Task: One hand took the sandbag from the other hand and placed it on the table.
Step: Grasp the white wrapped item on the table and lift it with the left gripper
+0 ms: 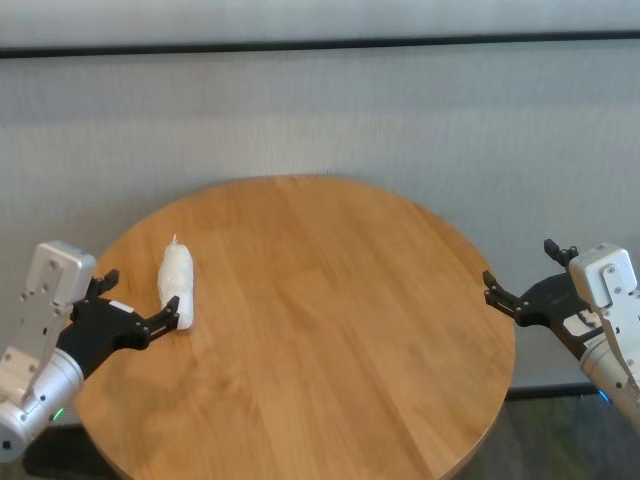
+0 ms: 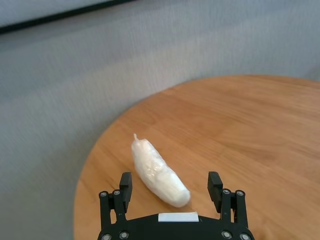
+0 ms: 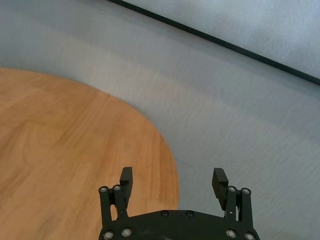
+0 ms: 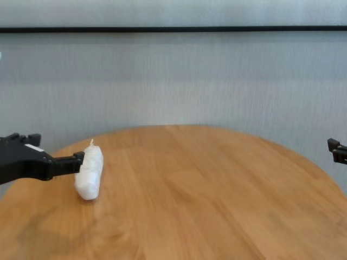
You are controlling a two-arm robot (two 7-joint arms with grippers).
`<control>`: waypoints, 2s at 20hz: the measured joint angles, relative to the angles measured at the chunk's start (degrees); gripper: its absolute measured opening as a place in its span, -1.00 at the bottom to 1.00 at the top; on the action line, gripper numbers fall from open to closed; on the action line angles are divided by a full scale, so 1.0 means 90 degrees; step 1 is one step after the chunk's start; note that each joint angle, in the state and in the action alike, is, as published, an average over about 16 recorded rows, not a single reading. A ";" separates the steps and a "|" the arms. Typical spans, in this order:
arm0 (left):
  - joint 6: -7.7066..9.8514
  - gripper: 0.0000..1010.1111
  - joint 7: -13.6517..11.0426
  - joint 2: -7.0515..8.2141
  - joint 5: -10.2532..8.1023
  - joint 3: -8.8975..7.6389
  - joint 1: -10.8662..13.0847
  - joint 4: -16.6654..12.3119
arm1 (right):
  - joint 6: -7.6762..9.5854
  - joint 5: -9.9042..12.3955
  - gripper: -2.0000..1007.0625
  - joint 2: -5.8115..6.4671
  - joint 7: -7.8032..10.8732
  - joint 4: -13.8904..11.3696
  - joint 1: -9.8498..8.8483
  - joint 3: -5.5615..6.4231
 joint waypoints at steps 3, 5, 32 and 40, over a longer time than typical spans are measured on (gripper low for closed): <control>0.0360 0.98 -0.0030 -0.0097 -0.0163 -0.0069 0.0003 -0.0129 | 0.0000 0.0000 0.99 0.0000 0.0000 0.0000 0.0000 0.0000; 0.0626 0.98 -0.0017 -0.0181 -0.0267 -0.0119 -0.0009 -0.0202 | 0.0000 0.0000 0.99 0.0000 0.0000 0.0000 0.0000 0.0000; 0.2264 0.98 0.0920 -0.1665 0.0089 -0.0105 -0.1112 0.0899 | 0.0000 0.0000 0.99 0.0000 0.0000 0.0000 0.0000 0.0000; 0.2136 0.98 0.0848 -0.1921 0.0302 -0.0024 -0.1409 0.1564 | 0.0000 0.0000 0.99 0.0000 0.0000 0.0000 0.0000 0.0000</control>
